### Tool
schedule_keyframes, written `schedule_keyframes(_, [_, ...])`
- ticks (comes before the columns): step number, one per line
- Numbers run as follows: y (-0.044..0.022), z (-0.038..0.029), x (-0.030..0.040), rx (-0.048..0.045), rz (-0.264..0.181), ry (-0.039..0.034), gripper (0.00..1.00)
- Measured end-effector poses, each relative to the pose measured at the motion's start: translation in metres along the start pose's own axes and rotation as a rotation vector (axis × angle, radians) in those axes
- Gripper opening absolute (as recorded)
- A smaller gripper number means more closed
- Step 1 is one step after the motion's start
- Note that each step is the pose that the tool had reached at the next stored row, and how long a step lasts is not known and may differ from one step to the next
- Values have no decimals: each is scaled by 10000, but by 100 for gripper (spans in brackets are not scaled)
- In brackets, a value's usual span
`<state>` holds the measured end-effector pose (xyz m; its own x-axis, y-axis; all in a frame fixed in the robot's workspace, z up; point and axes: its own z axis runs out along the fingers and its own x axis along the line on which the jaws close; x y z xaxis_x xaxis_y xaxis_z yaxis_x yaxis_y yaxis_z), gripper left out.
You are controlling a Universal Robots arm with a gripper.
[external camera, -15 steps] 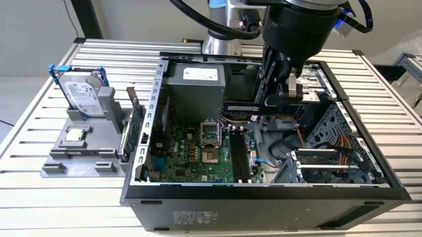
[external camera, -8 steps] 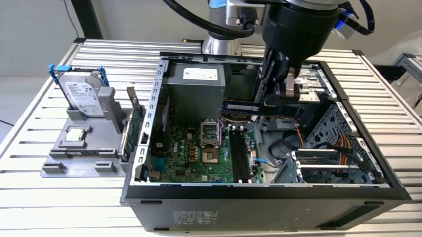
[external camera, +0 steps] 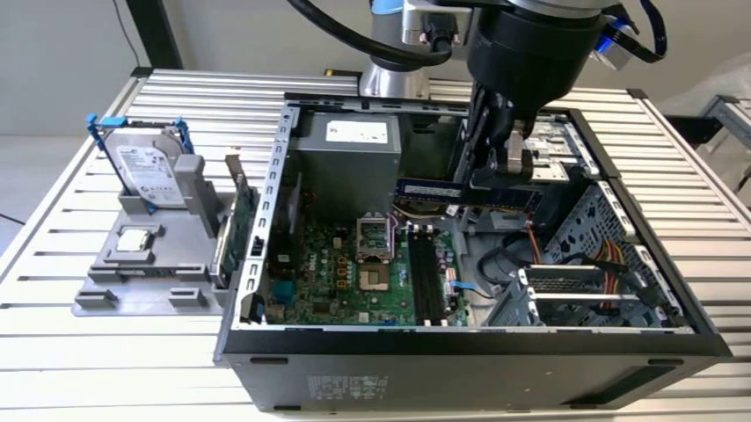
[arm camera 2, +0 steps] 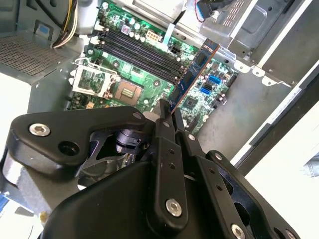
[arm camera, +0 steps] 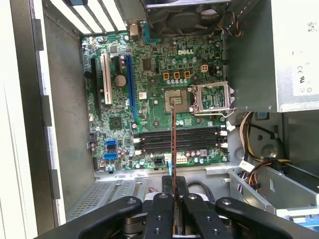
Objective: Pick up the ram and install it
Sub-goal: 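Insert the ram into the slot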
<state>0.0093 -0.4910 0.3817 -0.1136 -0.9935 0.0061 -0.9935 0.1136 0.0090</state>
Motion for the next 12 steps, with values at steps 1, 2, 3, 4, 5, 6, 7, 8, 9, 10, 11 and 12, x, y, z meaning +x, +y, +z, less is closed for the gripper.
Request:
schedule_keyframes(1, [0,0,0,0,6,0,0])
schedule_keyframes(2, [0,0,0,0,20,0,0])
schedule_keyframes(3, [0,0,0,-1,53,0,0])
schedule_keyframes(4, [0,0,0,-1,100,0,0])
schedule_keyframes(5, [0,0,0,-2,176,-1,0])
schedule_keyframes(6, [0,0,0,-2,305,-2,0])
schedule_keyframes(7, [0,0,0,-3,452,-3,0])
schedule_keyframes(8, [0,0,0,-4,611,-5,0])
schedule_keyframes(9, [0,0,0,-5,765,-6,0])
schedule_keyframes(10, [0,0,0,-6,898,-8,0])
schedule_keyframes(11, [0,0,0,-6,1021,-10,0])
schedule_keyframes(12, [0,0,0,-7,1121,-10,0])
